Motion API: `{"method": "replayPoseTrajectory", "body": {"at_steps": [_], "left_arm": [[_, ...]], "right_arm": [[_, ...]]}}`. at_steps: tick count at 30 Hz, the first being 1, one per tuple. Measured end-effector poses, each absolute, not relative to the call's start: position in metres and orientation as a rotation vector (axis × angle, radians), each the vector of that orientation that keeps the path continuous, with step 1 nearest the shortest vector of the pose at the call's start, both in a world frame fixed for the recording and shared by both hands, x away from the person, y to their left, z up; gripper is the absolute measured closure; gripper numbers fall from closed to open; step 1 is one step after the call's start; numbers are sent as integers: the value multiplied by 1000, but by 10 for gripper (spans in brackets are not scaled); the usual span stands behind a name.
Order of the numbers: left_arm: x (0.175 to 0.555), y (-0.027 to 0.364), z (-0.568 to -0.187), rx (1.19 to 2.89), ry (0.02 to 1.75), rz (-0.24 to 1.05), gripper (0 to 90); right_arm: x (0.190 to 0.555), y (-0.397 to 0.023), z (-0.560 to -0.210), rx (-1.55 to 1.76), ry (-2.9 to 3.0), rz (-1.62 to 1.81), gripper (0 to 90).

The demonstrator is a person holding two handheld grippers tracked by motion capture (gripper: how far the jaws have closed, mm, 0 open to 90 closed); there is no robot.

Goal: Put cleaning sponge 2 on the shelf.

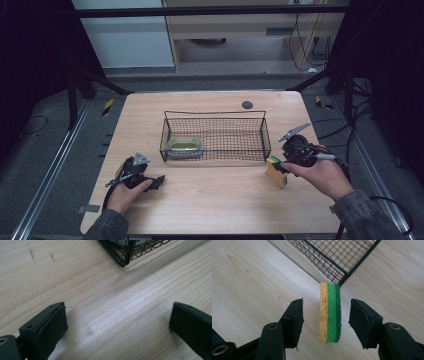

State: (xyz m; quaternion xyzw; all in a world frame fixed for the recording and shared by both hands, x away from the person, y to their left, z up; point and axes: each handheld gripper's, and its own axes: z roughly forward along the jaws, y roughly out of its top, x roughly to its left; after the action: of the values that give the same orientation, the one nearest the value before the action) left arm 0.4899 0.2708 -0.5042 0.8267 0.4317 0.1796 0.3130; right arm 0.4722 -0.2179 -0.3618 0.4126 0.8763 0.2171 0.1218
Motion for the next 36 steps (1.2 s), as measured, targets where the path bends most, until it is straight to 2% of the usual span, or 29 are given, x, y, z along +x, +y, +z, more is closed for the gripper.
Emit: {"method": "replayPoseTrajectory", "body": {"at_steps": [11,14,18,28,31,32,36], "left_arm": [[490,271,-506,2164,1132,472,0],[490,271,-506,2163,1132,472,0],[490,271,-506,2164,1131,471,0],[491,272,-506,2164,1129,470,0],[491,272,-506,2164,1128,470,0],[491,272,-506,2164,1128,470,0],[491,272,-506,2164,1128,469,0]], "right_arm": [[493,-214,-382,1253,2637,511,444],[496,-214,-385,1281,2635,493,404],[501,-214,-391,1304,2648,484,421],[508,-209,-407,1306,2698,406,490],[507,-206,-411,1303,2716,371,560],[507,-206,-411,1289,2723,365,612],[503,-207,-407,1278,2709,374,643]]}}
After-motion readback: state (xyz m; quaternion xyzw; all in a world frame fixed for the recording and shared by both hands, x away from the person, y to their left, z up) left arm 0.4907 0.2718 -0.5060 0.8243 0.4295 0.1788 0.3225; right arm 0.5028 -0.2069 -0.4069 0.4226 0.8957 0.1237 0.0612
